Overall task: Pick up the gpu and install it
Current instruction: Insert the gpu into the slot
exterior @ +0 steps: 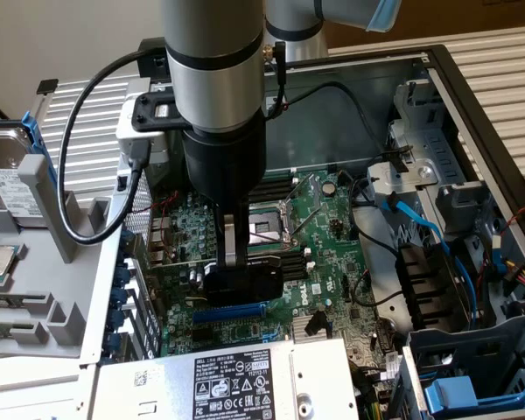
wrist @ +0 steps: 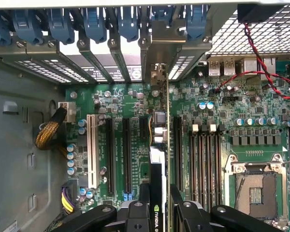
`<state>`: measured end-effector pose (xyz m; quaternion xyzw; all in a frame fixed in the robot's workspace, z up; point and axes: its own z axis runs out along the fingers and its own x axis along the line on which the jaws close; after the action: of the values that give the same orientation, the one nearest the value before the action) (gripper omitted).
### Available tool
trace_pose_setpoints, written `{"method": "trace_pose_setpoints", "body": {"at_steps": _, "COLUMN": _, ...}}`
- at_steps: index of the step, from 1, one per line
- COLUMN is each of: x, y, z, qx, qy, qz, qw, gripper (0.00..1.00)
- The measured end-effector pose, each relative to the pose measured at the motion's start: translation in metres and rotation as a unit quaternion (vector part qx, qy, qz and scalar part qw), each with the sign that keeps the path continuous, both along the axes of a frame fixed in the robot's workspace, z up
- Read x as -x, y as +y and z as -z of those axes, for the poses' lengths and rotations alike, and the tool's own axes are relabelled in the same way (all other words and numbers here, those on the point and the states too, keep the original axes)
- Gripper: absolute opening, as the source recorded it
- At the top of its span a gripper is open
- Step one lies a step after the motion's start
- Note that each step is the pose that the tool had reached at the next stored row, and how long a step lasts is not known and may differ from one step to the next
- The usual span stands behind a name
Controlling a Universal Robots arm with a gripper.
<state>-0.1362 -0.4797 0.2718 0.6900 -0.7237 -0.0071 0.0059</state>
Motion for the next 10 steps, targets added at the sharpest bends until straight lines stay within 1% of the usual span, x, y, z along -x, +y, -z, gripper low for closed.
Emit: {"method": "trace_pose_setpoints", "body": {"at_steps": 10, "x": 0.0008, "y": 0.0005, "z": 0.0017, "qx": 0.0000, "qy": 0.0001, "qz": 0.000, "qw": 1.0000, "gripper": 0.26}}
